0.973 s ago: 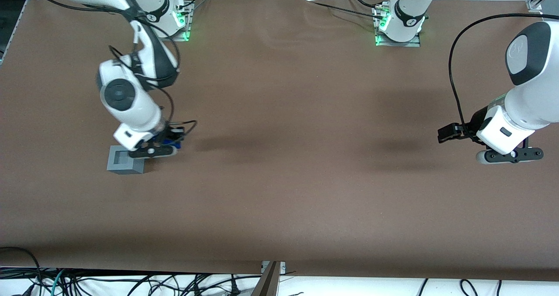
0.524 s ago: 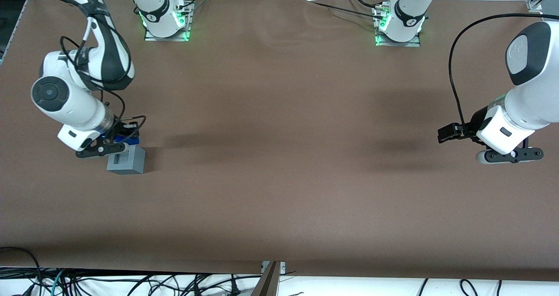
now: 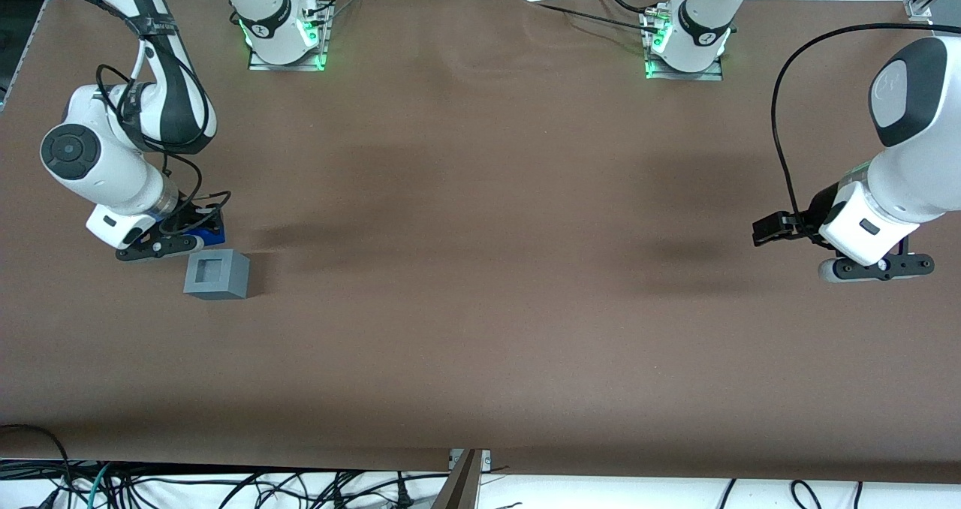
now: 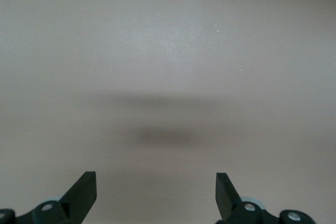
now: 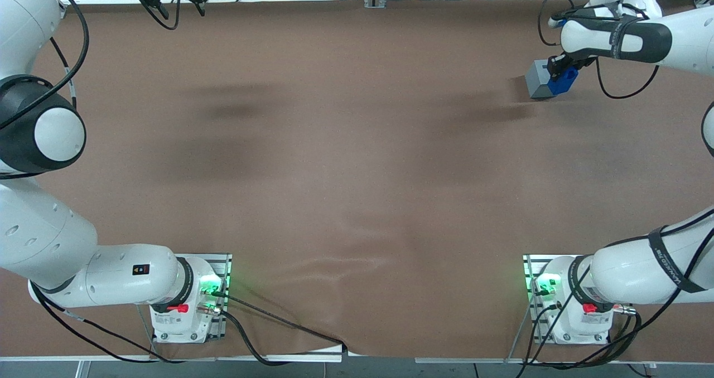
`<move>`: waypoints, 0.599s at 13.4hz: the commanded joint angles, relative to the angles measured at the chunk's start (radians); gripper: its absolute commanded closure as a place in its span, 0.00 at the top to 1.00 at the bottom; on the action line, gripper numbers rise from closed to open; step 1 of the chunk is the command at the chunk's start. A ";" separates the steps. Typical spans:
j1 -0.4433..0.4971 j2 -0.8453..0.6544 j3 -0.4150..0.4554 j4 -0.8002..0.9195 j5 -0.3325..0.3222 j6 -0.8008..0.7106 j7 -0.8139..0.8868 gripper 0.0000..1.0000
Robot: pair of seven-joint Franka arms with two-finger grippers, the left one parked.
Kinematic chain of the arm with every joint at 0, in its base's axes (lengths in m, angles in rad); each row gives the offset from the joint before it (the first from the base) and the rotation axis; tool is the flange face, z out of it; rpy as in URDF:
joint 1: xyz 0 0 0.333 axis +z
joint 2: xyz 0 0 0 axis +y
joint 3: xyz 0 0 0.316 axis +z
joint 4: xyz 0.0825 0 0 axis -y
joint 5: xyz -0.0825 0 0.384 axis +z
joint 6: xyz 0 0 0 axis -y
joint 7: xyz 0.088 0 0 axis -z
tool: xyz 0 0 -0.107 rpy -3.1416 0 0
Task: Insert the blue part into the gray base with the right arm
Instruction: 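Lift the blue part and carry it over the gray base, then lower the blue part into the gray base's square hole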
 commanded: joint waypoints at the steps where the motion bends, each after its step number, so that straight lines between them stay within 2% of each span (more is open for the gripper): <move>1: 0.002 -0.028 -0.006 -0.004 0.041 0.012 -0.024 0.29; 8: -0.040 0.074 -0.006 0.125 0.112 0.008 -0.029 0.29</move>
